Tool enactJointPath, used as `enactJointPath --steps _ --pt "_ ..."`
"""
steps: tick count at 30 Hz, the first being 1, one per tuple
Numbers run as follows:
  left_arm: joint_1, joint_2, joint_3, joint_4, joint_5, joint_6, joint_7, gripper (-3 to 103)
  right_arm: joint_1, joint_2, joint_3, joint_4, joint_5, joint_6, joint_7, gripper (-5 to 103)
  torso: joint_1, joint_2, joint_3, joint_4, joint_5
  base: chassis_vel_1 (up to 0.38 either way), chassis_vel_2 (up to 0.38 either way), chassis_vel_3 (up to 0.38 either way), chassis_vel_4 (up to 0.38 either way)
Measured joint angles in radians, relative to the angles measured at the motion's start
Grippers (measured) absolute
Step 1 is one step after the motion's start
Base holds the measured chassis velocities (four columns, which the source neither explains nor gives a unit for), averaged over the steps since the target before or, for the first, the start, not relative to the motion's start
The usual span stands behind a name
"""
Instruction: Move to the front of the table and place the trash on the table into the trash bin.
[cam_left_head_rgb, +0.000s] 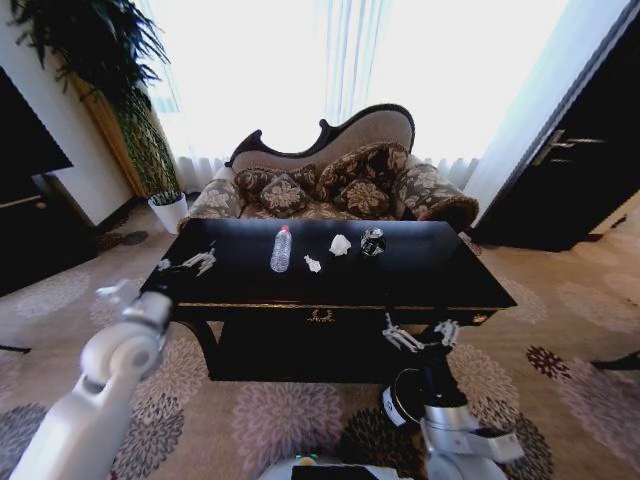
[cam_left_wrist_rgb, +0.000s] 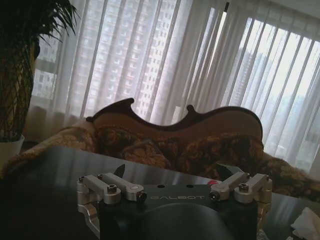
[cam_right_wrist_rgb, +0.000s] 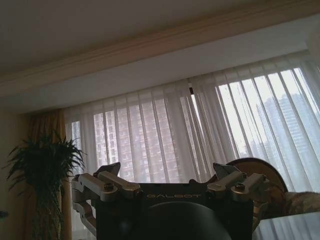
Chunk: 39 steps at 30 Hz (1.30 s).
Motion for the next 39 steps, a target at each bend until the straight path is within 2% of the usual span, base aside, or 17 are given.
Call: enactJointPath --steps 6,12,16,19,21,25,28,34,39 --pt "-0.121 0.011 0.088 0.082 -0.003 0.017 -0.025 100 -0.015 0.035 -0.064 0.000 -0.078 0.015 -0.003 100 0.000 0.000 0.000 0.0002 -0.0001 0.000 0.000 0.000 0.000" --pt "-0.176 0.006 0.140 0.124 0.000 0.028 -0.027 100 -0.017 0.035 -0.084 -0.003 -0.094 0.012 -0.006 100 0.000 0.000 0.000 0.0001 0.0002 0.000 0.000 0.000 0.000" --pt "-0.186 -0.024 0.169 0.140 0.019 0.036 -0.052 100 -0.029 0.035 -0.116 0.020 -0.093 -0.007 -0.006 100 0.000 0.000 0.000 0.0002 0.0002 0.000 0.000 0.000 0.000" --pt "-0.191 -0.067 0.197 0.144 0.048 0.061 -0.113 100 -0.037 0.039 -0.135 0.042 -0.108 -0.018 -0.009 100 0.000 0.000 0.000 0.0001 0.0000 0.000 0.000 0.000 0.000" --pt "-0.206 -0.085 0.208 0.151 0.075 0.071 -0.133 100 -0.037 0.039 -0.138 0.041 -0.117 -0.013 -0.018 100 0.000 0.000 0.000 0.0002 0.0001 0.000 0.000 0.000 0.000" --pt "-0.233 -0.095 0.222 0.165 0.080 0.092 -0.149 100 -0.046 0.038 -0.153 0.036 -0.122 -0.007 -0.021 100 0.000 0.000 0.000 0.0001 0.0001 0.000 0.000 0.000 0.000" --pt "-0.263 -0.092 0.240 0.178 0.080 0.112 -0.146 100 -0.049 0.037 -0.158 0.034 -0.124 -0.005 -0.022 100 0.000 0.000 0.000 0.0001 0.0001 0.000 0.000 0.000 0.000" --pt "-0.339 -0.051 0.311 0.203 0.099 0.141 -0.102 100 -0.041 0.037 -0.161 0.022 -0.128 -0.007 -0.026 100 0.000 0.000 0.000 0.0002 0.0001 0.000 0.000 0.000 0.000" --pt "-0.436 -0.016 0.421 0.270 0.155 0.143 -0.101 100 -0.039 0.036 -0.187 0.018 -0.151 -0.003 -0.039 100 0.000 0.000 0.000 0.0000 0.0001 0.000 0.000 0.000 0.000"
